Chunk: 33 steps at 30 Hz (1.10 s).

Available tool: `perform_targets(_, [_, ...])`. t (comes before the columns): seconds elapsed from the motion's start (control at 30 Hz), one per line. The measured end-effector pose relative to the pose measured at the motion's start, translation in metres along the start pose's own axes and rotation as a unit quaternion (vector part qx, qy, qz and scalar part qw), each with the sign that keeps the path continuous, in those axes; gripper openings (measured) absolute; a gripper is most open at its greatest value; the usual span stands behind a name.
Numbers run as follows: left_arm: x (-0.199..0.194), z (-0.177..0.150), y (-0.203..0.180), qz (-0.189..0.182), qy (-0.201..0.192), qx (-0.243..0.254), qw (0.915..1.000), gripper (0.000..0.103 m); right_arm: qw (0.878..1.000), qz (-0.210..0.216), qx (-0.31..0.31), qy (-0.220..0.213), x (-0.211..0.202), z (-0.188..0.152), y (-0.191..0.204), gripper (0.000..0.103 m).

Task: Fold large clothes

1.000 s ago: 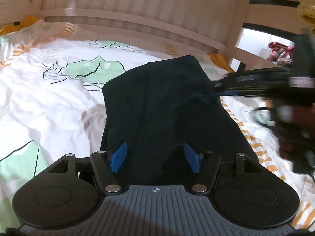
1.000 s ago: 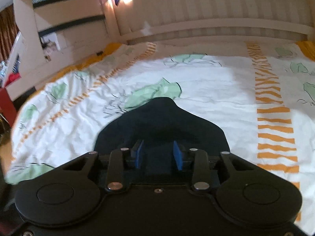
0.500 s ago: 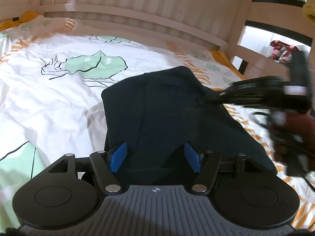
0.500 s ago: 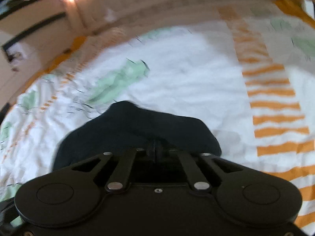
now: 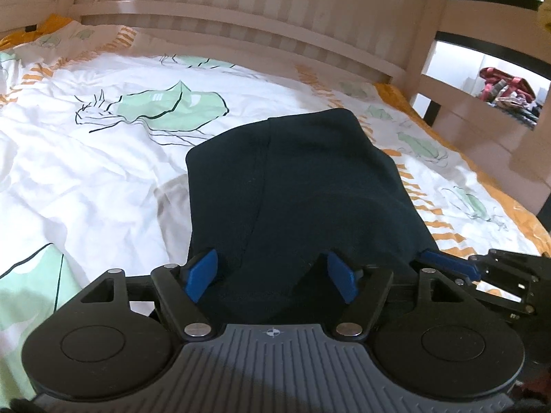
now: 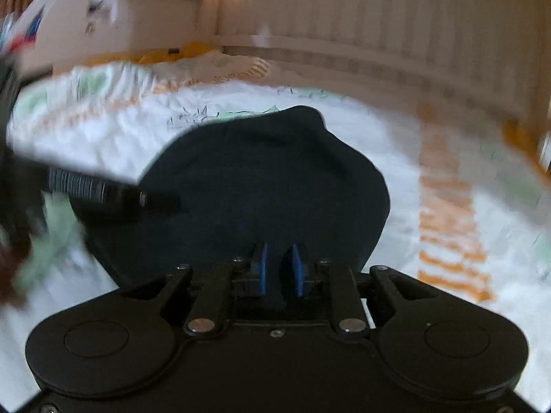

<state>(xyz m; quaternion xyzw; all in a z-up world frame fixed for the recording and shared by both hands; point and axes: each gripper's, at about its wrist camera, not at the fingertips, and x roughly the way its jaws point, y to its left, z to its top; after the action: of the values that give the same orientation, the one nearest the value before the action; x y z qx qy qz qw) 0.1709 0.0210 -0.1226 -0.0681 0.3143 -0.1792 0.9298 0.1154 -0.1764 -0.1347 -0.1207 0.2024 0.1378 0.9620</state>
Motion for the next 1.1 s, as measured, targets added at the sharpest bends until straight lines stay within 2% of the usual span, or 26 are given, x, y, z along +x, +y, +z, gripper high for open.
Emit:
perform_targets(0.13, [0.001, 0.002, -0.004, 0.008, 0.005, 0.004, 0.9999, 0.075, 1.0, -0.004, -0.002, -0.006, 0.0, 0.005, 0.0, 0.027])
perform_targets(0.23, [-0.005, 0.006, -0.011, 0.023, 0.008, 0.009, 0.9997, 0.085, 1.0, 0.005, 0.012, -0.007, -0.006, 0.006, -0.006, 0.026])
perform_targets(0.27, [-0.008, 0.007, -0.012, 0.031, 0.007, 0.005, 0.9995, 0.097, 1.0, 0.007, 0.021, -0.005, -0.008, 0.009, -0.009, 0.028])
perform_targets(0.3, [-0.013, 0.009, -0.013, 0.039, 0.007, 0.001, 0.9992, 0.103, 1.0, 0.007, 0.03, -0.003, -0.011, 0.012, -0.012, 0.031])
perform_targets(0.37, [-0.026, 0.012, -0.014, 0.047, -0.001, -0.004, 0.9989, 0.103, 0.998, 0.009, 0.058, -0.003, -0.02, 0.016, -0.018, 0.05])
perform_targets(0.43, [-0.038, 0.017, -0.016, 0.064, -0.009, -0.003, 0.9979, 0.103, 0.995, 0.023, 0.094, -0.016, -0.035, 0.022, -0.026, 0.092])
perform_targets(0.47, [-0.045, 0.02, -0.018, 0.072, -0.013, -0.002, 0.9973, 0.103, 0.994, 0.029, 0.105, -0.021, -0.042, 0.024, -0.028, 0.103])
perform_targets(0.53, [-0.059, 0.026, -0.022, 0.077, -0.018, -0.003, 0.9969, 0.103, 0.991, 0.031, 0.124, -0.026, -0.056, 0.03, -0.029, 0.102])
perform_targets(0.63, [-0.075, 0.033, -0.032, 0.085, -0.012, 0.002, 0.9963, 0.103, 0.991, 0.01, 0.133, -0.013, -0.071, 0.038, -0.027, 0.102])
perform_targets(0.77, [-0.089, 0.04, -0.049, 0.094, 0.017, 0.018, 0.9953, 0.103, 0.987, -0.011, 0.162, 0.0, -0.088, 0.047, -0.03, 0.102])
perform_targets(0.93, [-0.095, 0.04, -0.067, 0.149, 0.055, 0.023, 0.9871, 0.103, 0.981, -0.015, 0.189, 0.025, -0.102, 0.055, -0.037, 0.102])
perform_targets(1.1, [-0.107, 0.035, -0.077, 0.17, 0.042, 0.034, 0.984, 0.103, 0.984, -0.021, 0.176, 0.036, -0.118, 0.06, -0.033, 0.102])
